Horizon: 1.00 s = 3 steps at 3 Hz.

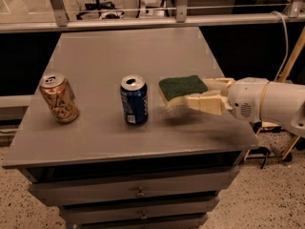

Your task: Move sponge near pepsi can

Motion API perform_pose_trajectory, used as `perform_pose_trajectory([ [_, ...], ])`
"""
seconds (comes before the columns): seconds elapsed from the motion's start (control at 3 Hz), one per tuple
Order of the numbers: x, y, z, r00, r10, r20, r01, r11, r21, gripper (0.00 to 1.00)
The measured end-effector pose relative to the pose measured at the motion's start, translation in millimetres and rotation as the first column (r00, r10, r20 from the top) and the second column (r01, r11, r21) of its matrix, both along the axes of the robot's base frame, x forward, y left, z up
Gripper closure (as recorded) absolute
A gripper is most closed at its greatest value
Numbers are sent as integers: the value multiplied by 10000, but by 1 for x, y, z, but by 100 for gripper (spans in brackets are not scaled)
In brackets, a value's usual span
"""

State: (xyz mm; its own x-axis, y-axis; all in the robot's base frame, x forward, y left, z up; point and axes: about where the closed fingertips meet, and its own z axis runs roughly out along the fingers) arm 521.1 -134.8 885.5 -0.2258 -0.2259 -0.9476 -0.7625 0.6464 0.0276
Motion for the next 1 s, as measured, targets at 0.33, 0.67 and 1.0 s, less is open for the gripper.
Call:
perform_pose_trajectory([
  [0.33,-1,-2,-7,9998,-185,32,185,9996,-224,83],
  [0.67,0,-3,-12,9994,-344,35,345,9982,-489,61],
  [1.0,0,-3,-19,9990,-352,-289,334,9975,-620,36],
])
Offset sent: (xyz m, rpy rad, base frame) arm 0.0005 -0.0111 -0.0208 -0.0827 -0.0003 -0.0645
